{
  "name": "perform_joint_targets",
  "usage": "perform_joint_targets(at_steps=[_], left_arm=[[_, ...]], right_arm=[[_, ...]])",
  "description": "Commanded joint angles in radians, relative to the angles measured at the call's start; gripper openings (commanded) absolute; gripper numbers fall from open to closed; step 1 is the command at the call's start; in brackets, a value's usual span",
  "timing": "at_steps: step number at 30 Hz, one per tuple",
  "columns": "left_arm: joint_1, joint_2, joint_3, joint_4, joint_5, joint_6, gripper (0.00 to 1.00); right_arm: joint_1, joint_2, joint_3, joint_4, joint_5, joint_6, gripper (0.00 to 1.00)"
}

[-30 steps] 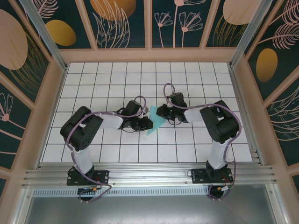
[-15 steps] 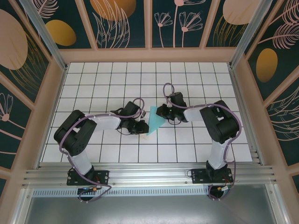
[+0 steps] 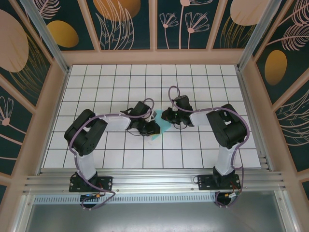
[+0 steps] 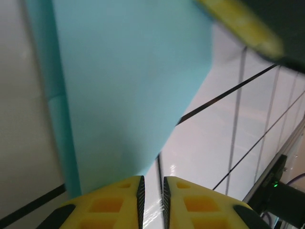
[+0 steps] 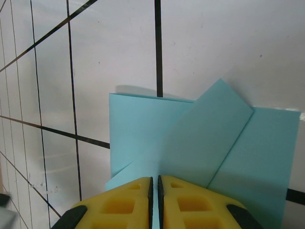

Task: Fold a paper plane with a square sheet of paper (pick it up from the middle)
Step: Fourth fold the wing at the center of the table.

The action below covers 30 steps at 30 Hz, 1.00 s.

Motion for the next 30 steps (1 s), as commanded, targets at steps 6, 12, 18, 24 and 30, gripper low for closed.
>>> perform_joint_targets(at_steps=[6,12,18,24,30], left_arm=[[-0.014,-0.015,-0.156,-0.041,0.024,0.053,0.22],[-0.013,-0.055,-0.232,-0.045,0.02,0.064,0.22],[-0.014,-0.097,-0.243,-0.066,0.028,0.071,0.23],[-0.014,-0.211,-0.207,-0.088,0.004,0.072,0.23],[0.009,-0.33,-0.196,-0.046,-0.165,0.003,0.24]], right_arm=[[0.004,0.072,-0.042,-0.138,0.116,-0.002,0.16],[0.005,0.075,-0.041,-0.137,0.115,-0.001,0.16],[0.006,0.072,-0.031,-0.145,0.115,-0.004,0.16],[0.01,0.073,-0.018,-0.154,0.112,-0.007,0.16],[0.013,0.03,0.026,-0.169,0.085,-0.028,0.18]])
